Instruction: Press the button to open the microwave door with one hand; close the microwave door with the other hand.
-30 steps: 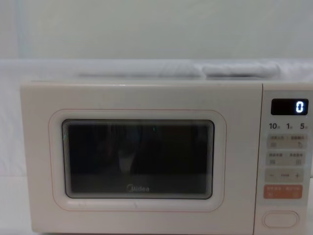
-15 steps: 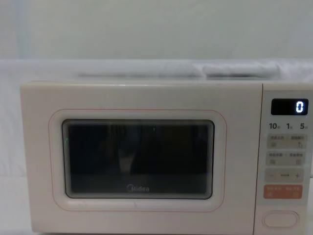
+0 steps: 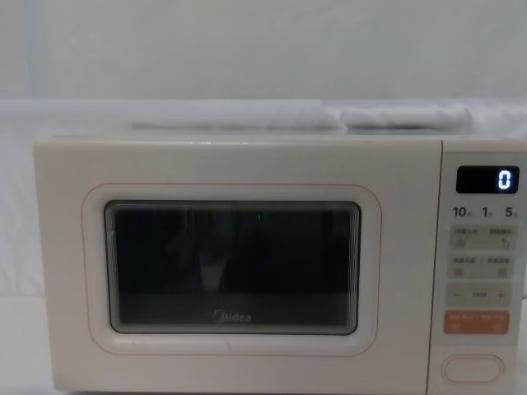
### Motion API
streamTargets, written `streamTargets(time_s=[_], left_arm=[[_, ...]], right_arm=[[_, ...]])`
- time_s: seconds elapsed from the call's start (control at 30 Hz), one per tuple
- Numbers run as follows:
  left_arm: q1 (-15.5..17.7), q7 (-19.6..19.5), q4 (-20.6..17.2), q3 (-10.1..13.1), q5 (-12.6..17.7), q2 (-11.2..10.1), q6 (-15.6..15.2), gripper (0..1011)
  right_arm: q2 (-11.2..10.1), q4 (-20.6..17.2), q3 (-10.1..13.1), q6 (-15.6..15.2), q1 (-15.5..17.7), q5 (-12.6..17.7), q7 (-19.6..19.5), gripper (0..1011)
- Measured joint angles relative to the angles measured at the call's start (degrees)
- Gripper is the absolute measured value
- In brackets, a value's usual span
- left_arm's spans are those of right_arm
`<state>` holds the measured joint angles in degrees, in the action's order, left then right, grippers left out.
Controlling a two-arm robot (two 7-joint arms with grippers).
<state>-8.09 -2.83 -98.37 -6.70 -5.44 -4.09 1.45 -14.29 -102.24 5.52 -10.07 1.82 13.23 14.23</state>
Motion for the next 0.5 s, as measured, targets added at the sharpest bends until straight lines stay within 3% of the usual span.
streamTargets(time_s=[0.23, 0.5], left_arm=[[0.0, 0.0, 0.0, 0.0, -0.1, 0.0, 0.0, 15], [0.0, 0.0, -0.1, 0.0, -0.1, 0.0, 0.1, 230]], right_arm=[[0.0, 0.0, 0.0, 0.0, 0.0, 0.0, 0.0, 1002], [0.0, 0.0, 0.0, 0.0, 0.0, 0.0, 0.0, 1002]])
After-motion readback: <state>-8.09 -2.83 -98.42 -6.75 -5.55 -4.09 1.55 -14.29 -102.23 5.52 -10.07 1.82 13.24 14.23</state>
